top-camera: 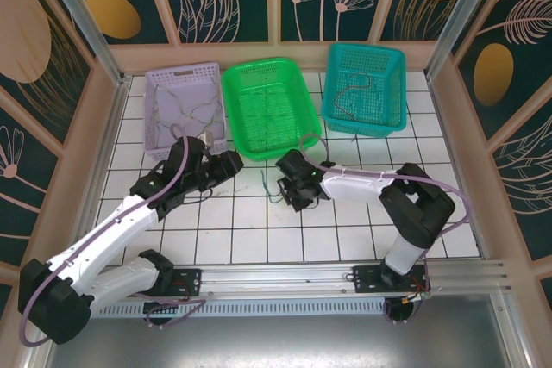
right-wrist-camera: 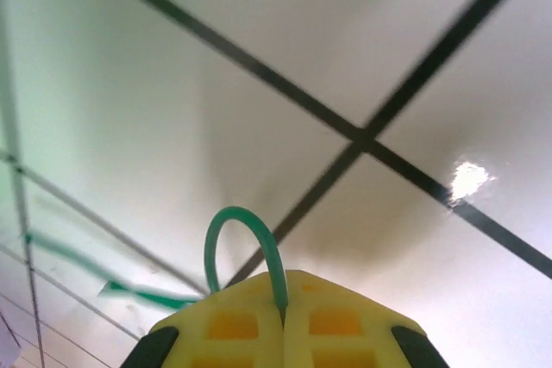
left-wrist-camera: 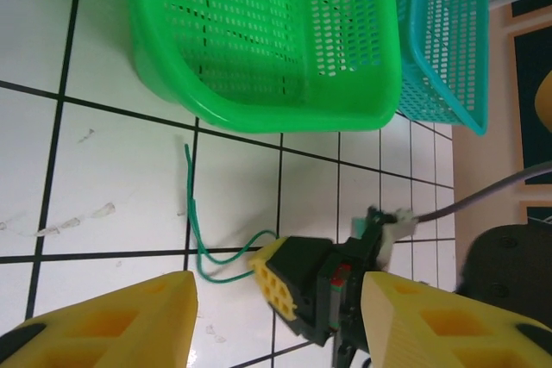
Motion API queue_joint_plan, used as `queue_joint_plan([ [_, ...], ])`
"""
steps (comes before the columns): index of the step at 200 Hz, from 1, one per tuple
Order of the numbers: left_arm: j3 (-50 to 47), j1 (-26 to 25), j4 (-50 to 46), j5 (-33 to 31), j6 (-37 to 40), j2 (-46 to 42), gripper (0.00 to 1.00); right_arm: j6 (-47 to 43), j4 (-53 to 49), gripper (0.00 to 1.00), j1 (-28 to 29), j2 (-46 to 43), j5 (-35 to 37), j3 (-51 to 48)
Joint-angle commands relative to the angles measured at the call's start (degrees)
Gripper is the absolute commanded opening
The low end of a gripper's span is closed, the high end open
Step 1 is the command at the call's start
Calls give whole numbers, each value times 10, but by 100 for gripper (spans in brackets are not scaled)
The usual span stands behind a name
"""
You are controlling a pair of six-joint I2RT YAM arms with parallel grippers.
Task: Untangle the cables
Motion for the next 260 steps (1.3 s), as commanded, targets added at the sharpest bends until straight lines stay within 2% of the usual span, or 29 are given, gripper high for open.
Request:
queue_joint_plan([
  [1, 24, 2, 7, 24, -9, 9, 58, -199, -103, 0, 24, -92, 104, 58],
  [22, 42, 3, 36, 43, -44, 32, 60, -288, -87, 0, 25, -171, 120, 48],
  [40, 62, 2, 63, 56, -68, 61, 61, -341, -62, 0, 5, -207, 100, 46],
  [79, 115, 2, 81, 37, -79, 111, 62, -423, -64, 0, -19, -206, 69, 101],
  [102, 116, 2, 98, 37, -92, 130, 59, -448, -74, 0, -30, -194, 52, 122],
  [136, 116, 2, 77, 16, -90, 136, 47, -458, -57, 0, -53, -202, 30, 118],
  [176, 101, 2, 61, 6, -97, 152, 25, -469, -24, 0, -71, -218, 16, 113],
  [216, 40, 2, 100, 17, -139, 146, 0, -471, 27, 0, -82, -252, 19, 95],
  [252, 26, 2, 133, 43, -156, 127, 0, -486, 20, 0, -96, -243, 20, 100],
  [260, 35, 2, 133, 35, -147, 113, 10, -486, 11, 0, -100, -237, 16, 104],
])
